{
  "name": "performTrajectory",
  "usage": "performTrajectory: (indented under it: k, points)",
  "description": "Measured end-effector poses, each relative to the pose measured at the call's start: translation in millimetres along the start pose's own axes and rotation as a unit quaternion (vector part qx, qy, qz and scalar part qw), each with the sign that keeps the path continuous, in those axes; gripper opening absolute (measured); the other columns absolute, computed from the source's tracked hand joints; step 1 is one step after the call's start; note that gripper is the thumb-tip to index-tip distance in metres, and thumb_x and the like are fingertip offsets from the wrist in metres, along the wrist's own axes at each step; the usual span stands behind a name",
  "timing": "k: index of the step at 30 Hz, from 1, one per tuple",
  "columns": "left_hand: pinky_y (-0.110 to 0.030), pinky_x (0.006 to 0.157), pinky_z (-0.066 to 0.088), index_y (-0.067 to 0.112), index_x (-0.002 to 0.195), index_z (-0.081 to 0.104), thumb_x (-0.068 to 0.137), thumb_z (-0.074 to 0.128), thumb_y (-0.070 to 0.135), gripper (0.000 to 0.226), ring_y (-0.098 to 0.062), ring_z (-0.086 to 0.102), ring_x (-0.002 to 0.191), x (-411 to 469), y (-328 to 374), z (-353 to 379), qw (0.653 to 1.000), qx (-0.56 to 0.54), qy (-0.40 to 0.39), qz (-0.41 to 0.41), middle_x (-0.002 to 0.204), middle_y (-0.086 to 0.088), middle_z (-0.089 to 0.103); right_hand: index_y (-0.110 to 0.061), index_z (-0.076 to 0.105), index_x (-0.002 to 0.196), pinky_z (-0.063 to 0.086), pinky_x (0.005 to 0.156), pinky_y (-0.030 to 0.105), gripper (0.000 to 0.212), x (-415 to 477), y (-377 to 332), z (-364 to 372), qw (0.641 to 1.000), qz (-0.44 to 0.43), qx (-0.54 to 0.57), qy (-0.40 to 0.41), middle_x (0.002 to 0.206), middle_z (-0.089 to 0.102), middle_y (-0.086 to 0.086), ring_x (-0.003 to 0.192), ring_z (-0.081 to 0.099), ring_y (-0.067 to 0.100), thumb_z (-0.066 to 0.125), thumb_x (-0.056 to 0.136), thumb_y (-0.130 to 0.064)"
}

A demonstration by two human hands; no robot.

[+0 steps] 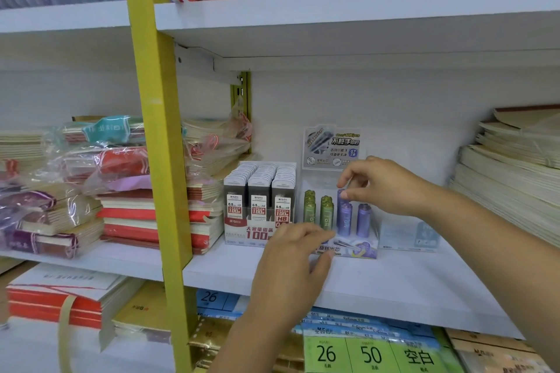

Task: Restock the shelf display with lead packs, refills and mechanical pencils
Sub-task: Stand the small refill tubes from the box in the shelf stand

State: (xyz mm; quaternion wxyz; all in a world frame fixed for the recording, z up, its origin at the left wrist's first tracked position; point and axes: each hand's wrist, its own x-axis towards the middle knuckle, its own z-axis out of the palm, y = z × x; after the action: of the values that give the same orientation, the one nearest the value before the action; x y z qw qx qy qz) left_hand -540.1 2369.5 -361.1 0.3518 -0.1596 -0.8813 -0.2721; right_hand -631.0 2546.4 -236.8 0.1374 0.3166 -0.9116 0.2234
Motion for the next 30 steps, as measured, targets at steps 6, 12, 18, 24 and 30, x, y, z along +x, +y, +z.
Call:
performTrajectory:
  k: [6,12,18,24,30]
  points:
    - [0.003,0.098,0.014,0.035,0.133,0.060,0.098,0.058,0.033,0.035,0.006,0.034,0.121,-0.2,2.0,-4.8,1.000,-0.008,-0.029,-0.010,0.132,0.020,0.055,-0.045,0.068,0.091,0.038,0.092,0.032,0.007,0.4,6.1,1.0,0.993,0.009,-0.116,-0.023,0.093,0.048,-0.011,0.097,0.044,0.011,0.063,0.088,-0.041]
    - [-0.015,0.112,0.010,0.043,0.143,0.045,0.101,0.051,0.037,0.043,0.009,0.015,0.141,-15.2,3.9,-17.9,0.993,-0.002,-0.116,-0.030,0.156,0.029,0.022,-0.045,0.057,0.126,0.022,0.094,0.031,0.038,-20.1,6.8,-0.1,0.981,-0.024,-0.192,0.003,0.135,0.049,-0.018,0.119,0.029,0.015,0.042,0.100,-0.022]
    - [-0.015,0.109,0.025,0.028,0.127,0.065,0.098,0.057,0.026,0.030,0.002,0.034,0.131,-57.5,25.8,-27.5,0.999,0.025,-0.023,0.013,0.143,0.014,0.049,-0.030,0.057,0.127,0.027,0.086,0.007,0.039,-98.2,-16.7,9.6,0.982,-0.040,0.041,0.178,0.118,0.059,-0.011,0.107,0.040,0.006,0.043,0.097,-0.008]
    - [-0.025,0.084,0.047,0.020,0.114,0.069,0.095,0.058,0.020,0.022,-0.011,0.057,0.097,-154.8,36.4,5.4,0.989,-0.019,-0.147,0.003,0.108,0.005,0.065,-0.032,0.066,0.105,0.043,0.061,0.016,0.023,-218.2,-14.0,97.8,0.960,0.044,0.261,0.093,0.091,0.069,-0.005,0.070,0.055,0.005,0.055,0.095,-0.014]
    - [-0.024,0.094,0.047,0.020,0.127,0.064,0.097,0.060,0.019,0.030,-0.011,0.060,0.106,-280.8,5.8,79.4,0.895,-0.106,-0.366,-0.233,0.122,0.000,0.063,-0.032,0.060,0.115,0.045,0.082,0.019,0.025,-319.6,55.2,241.6,0.932,0.245,0.211,-0.162,0.113,0.060,-0.003,0.096,0.057,0.005,0.054,0.096,-0.018]
